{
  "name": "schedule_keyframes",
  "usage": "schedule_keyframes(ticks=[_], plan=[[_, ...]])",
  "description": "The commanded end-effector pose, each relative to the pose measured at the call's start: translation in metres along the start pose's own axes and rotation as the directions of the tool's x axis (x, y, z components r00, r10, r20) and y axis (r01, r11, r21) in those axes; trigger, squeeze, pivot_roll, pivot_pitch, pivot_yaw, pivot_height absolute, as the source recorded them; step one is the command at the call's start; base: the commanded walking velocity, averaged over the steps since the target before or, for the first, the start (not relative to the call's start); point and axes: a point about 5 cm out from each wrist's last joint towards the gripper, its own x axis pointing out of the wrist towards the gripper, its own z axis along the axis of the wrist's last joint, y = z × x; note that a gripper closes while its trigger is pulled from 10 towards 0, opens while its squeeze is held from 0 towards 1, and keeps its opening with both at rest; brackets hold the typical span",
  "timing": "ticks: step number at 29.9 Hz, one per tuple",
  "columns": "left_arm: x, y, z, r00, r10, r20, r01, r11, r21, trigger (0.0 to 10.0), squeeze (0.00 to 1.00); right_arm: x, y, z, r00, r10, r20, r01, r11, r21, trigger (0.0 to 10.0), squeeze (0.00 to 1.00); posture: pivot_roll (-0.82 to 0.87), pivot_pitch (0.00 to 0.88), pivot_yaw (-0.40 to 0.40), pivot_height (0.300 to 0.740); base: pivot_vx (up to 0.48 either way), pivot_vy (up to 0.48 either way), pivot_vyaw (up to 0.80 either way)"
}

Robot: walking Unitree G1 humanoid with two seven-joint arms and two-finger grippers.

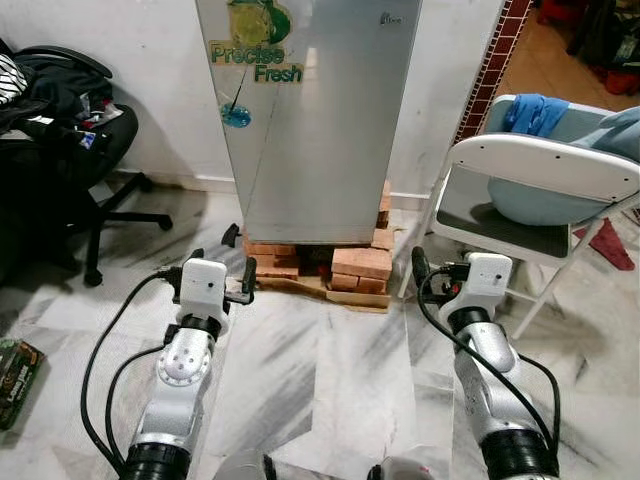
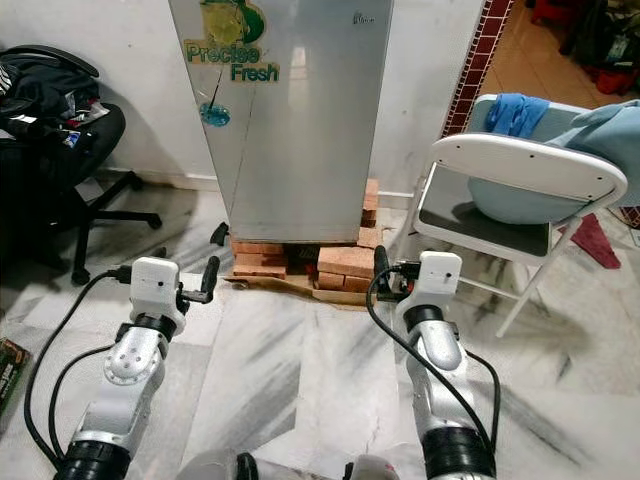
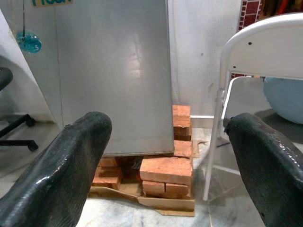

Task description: Restocking fridge

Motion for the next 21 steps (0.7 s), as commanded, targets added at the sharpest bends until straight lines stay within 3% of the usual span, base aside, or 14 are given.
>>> schedule_keyframes(ticks=[1,21], plan=[[0.0019,-0.0017,0.0015,1.000,-0.017,0.004,0.017,1.000,0.004,10.0,0.00,-0.0010,-0.0018,-0.0041,1.000,-0.013,-0.018,0.013,1.000,0.004,10.0,0.00,-0.06,0.000,0.041,0.740,0.000,0.000,0.00],[0.0032,-0.0016,0.0023,1.000,-0.017,0.007,0.017,1.000,0.006,10.0,0.00,-0.0005,-0.0021,-0.0037,1.000,-0.016,-0.014,0.016,1.000,0.004,10.0,0.00,-0.06,0.000,0.043,0.740,0.000,0.000,0.00]])
